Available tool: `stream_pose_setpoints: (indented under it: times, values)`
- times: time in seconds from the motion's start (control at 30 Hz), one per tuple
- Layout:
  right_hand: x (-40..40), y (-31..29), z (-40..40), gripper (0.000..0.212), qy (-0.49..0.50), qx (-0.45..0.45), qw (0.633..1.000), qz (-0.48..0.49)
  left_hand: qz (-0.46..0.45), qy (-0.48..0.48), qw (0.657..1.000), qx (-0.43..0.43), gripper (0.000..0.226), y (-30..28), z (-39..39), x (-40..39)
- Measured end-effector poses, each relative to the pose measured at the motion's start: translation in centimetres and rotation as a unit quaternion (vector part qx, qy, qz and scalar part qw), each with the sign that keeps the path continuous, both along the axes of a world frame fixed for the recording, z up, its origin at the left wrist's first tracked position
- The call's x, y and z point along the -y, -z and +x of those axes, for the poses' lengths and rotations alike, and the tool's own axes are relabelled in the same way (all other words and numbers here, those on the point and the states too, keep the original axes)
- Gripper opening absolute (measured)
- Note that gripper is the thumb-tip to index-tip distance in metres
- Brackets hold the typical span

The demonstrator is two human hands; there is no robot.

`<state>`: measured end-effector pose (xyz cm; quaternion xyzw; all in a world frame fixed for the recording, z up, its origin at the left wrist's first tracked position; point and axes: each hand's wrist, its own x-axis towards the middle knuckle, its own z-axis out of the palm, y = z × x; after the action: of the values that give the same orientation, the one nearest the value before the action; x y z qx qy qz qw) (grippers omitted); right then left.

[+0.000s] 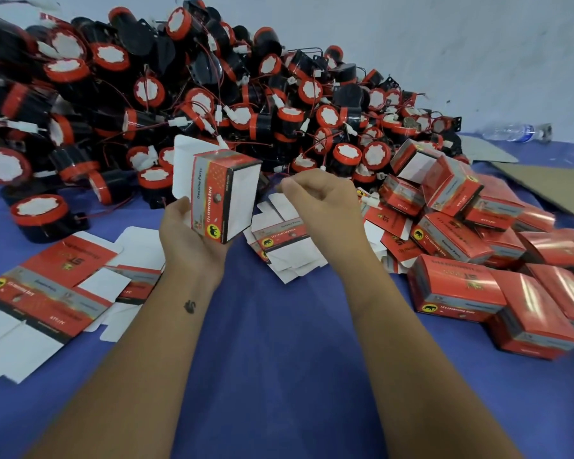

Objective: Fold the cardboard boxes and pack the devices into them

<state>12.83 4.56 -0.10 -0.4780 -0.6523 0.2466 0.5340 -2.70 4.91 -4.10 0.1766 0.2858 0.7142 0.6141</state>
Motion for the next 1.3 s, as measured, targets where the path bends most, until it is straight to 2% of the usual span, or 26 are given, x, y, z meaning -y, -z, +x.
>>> stream_pose_setpoints:
  times: [0.07, 0.1, 0.2, 0.23, 0.27, 0.3, 0.33, 0.37, 0.4, 0.43, 0.47, 0.53, 0.6, 0.63, 0.7, 0.8, 0.87, 0.93, 1.0, 1.07, 1.2, 1.3]
  values:
    - [0.1, -0.3, -0.2, 0.019, -0.086, -0.105, 0.990, -0.038, 0.004, -0.007, 1.000, 0.013, 0.033, 0.0, 0.0, -0.2]
    - [0.2, -0.4, -0.1, 0.024, -0.136, -0.151, 0.978, -0.051, 0.011, -0.025, 0.999, 0.026, 0.033, 0.2, -0.1, -0.4]
    - [0.4, -0.8, 0.6, 0.043, -0.269, -0.301, 0.910, -0.093, 0.011, -0.069, 0.997, 0.026, 0.032, 0.2, -0.5, -0.5]
    - [0.4, -0.9, 0.8, 0.046, -0.274, -0.342, 0.893, -0.106, 0.015, -0.056, 0.998, 0.033, 0.032, 0.1, -0.7, -0.5]
    - [0.3, -0.9, 0.9, 0.047, -0.239, -0.364, 0.894, -0.110, 0.017, -0.045, 0.998, 0.044, 0.033, 0.0, -0.8, -0.5]
    - [0.0, -0.8, 1.1, 0.047, -0.162, -0.353, 0.915, -0.108, 0.021, -0.037, 0.998, 0.046, 0.032, 0.1, -0.9, -0.5]
    - [-0.3, -0.6, 1.4, 0.046, -0.057, -0.304, 0.946, -0.099, 0.027, -0.034, 0.998, 0.047, 0.031, 0.1, -1.0, -0.5]
    - [-0.6, -0.3, 1.8, 0.045, 0.057, -0.214, 0.972, -0.081, 0.031, -0.033, 0.998, 0.044, 0.031, 0.2, -1.0, -0.5]
    - [-0.8, 0.1, 2.2, 0.046, 0.152, -0.098, 0.982, -0.057, 0.033, -0.025, 0.998, 0.045, 0.031, 0.2, -1.0, -0.5]
    - [-1.0, 0.4, 2.4, 0.048, 0.212, 0.019, 0.976, -0.033, 0.032, -0.014, 0.998, 0.047, 0.031, 0.2, -0.9, -0.3]
    - [-1.1, 0.7, 2.5, 0.051, 0.243, 0.119, 0.963, -0.008, 0.030, -0.004, 0.999, 0.042, 0.029, 0.1, -0.9, -0.2]
    - [-1.0, 1.0, 2.2, 0.052, 0.259, 0.260, 0.929, 0.038, 0.034, 0.010, 0.999, 0.019, 0.028, 0.2, -0.7, -0.1]
    - [-1.0, 1.3, 1.3, 0.043, 0.249, 0.336, 0.905, 0.075, 0.035, 0.011, 0.999, -0.008, 0.027, 0.2, -0.5, 0.0]
    - [-1.0, 1.6, 0.9, 0.036, 0.229, 0.343, 0.908, 0.077, 0.030, 0.010, 0.999, -0.013, 0.028, 0.2, -0.4, 0.0]
    - [-1.0, 2.0, 0.0, 0.027, 0.159, 0.316, 0.934, 0.044, 0.012, 0.014, 1.000, -0.008, 0.034, -0.2, -0.2, 0.1]
    - [-0.8, 2.7, -1.2, 0.052, 0.060, 0.278, 0.958, -0.026, -0.009, 0.033, 0.999, -0.026, 0.042, -0.5, 0.2, 0.1]
    - [-1.0, 3.2, -1.5, 0.056, 0.054, 0.305, 0.950, -0.043, -0.015, 0.042, 0.998, -0.036, 0.041, -0.6, 0.6, 0.1]
    - [-1.3, 3.5, -1.4, 0.050, 0.059, 0.303, 0.950, -0.054, -0.015, 0.037, 0.998, -0.040, 0.041, -0.5, 0.8, 0.1]
    - [-1.4, 3.5, -1.2, 0.044, 0.073, 0.253, 0.964, -0.040, -0.016, -0.006, 0.999, -0.047, 0.039, -0.4, 0.8, 0.0]
    - [-1.3, 3.0, -1.1, 0.039, 0.099, 0.162, 0.982, -0.006, -0.025, -0.077, 0.994, -0.073, 0.038, -0.2, 0.5, -0.2]
    - [-0.5, 1.8, -1.0, 0.039, 0.172, -0.015, 0.980, 0.099, -0.065, -0.209, 0.947, -0.235, 0.037, 0.0, 0.3, -0.8]
    - [0.6, 1.0, -1.3, 0.039, 0.156, -0.072, 0.967, 0.186, -0.042, -0.214, 0.904, -0.369, 0.023, 0.3, 0.8, -0.7]
